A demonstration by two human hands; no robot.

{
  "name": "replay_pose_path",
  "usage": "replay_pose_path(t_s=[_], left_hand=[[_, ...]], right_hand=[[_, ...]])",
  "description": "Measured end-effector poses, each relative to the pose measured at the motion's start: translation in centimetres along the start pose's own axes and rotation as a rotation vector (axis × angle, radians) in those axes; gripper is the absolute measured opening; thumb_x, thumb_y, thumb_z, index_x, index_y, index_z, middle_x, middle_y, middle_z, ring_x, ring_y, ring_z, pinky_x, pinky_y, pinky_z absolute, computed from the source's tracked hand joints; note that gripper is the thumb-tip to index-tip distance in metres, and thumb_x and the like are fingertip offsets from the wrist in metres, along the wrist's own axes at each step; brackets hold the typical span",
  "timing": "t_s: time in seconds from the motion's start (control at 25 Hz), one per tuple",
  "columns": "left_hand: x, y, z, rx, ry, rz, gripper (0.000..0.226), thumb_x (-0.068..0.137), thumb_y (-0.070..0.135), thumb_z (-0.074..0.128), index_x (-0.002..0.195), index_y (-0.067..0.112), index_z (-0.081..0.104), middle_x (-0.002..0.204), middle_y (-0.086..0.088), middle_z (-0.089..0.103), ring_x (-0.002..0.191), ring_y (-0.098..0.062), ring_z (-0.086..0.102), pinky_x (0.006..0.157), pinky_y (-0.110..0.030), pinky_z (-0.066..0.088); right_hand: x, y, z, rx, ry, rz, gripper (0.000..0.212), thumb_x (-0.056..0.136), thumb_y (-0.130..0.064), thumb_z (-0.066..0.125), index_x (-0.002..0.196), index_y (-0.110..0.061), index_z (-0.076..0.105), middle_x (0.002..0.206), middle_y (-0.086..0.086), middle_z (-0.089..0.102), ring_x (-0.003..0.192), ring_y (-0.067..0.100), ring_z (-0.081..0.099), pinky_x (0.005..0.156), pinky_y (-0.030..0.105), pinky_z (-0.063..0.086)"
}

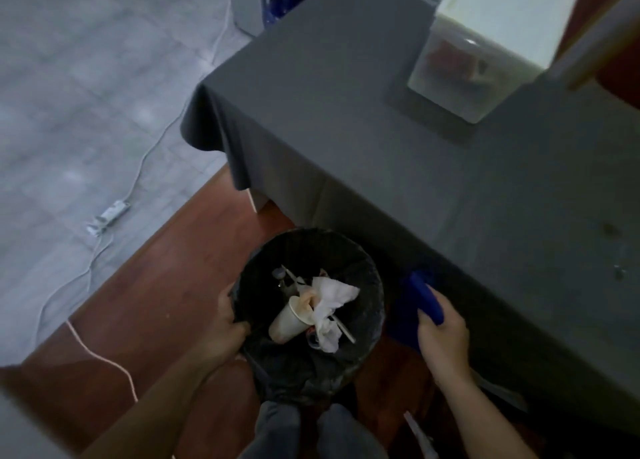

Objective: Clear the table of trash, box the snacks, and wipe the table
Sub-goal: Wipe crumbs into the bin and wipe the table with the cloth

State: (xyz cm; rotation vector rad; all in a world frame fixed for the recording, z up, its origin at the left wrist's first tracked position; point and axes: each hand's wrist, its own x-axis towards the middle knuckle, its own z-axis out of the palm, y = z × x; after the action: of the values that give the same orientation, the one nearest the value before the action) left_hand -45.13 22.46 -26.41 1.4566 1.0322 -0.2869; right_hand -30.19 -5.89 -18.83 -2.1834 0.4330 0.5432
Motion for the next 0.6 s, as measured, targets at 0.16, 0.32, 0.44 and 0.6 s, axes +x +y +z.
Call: replay_pose_path(t_s=[0.16, 0.32, 0.44, 0.6], left_hand=[[4.5, -4.3, -1.4, 0.076, 0.045, -0.032, 0.053, 0.083, -0.019, 0.047, 0.116, 0.014, 0.022, 0.104, 0.007, 0.043, 0.111, -0.02, 0.046, 0.069, -0.022, 0.044], [10.0, -8.6, -1.7, 0.048, 0.035, -0.118, 0.038, 0.09, 0.006, 0.063, 0.113, 0.013, 0.034, 0.119, -0.002, 0.052, 0.112, -0.02, 0.055, 0.079, -0.036, 0.055], [16.3, -13.2, -1.2, 0.123, 0.093, -0.147, 0.033, 0.083, 0.02, 0.06, 0.112, 0.021, 0.046, 0.118, -0.007, 0.059, 0.108, -0.029, 0.061, 0.088, -0.05, 0.056], [21.8, -15.5, 0.8, 0.129, 0.149, -0.229, 0.036, 0.081, 0.01, 0.049, 0.115, 0.021, 0.055, 0.108, -0.012, 0.065, 0.094, -0.031, 0.064, 0.08, -0.041, 0.056]], right_hand=[[2.4, 0.0, 10.0, 0.179, -0.124, 0.23, 0.028, 0.097, -0.01, 0.058, 0.103, -0.036, 0.066, 0.098, 0.0, 0.07, 0.091, 0.019, 0.065, 0.087, 0.037, 0.052], [8.0, 2.4, 16.8, 0.192, -0.132, 0.348, 0.025, 0.097, -0.009, 0.057, 0.108, -0.03, 0.066, 0.099, 0.003, 0.067, 0.09, 0.022, 0.061, 0.094, 0.041, 0.05], [13.0, 5.4, 21.9, 0.111, -0.149, 0.362, 0.04, 0.097, -0.011, 0.057, 0.135, -0.021, 0.06, 0.118, 0.009, 0.065, 0.103, 0.028, 0.059, 0.105, 0.05, 0.048], [18.9, 8.6, 28.2, 0.068, -0.137, 0.37, 0.045, 0.098, -0.017, 0.06, 0.143, -0.022, 0.054, 0.137, 0.014, 0.06, 0.122, 0.035, 0.058, 0.107, 0.052, 0.047]])
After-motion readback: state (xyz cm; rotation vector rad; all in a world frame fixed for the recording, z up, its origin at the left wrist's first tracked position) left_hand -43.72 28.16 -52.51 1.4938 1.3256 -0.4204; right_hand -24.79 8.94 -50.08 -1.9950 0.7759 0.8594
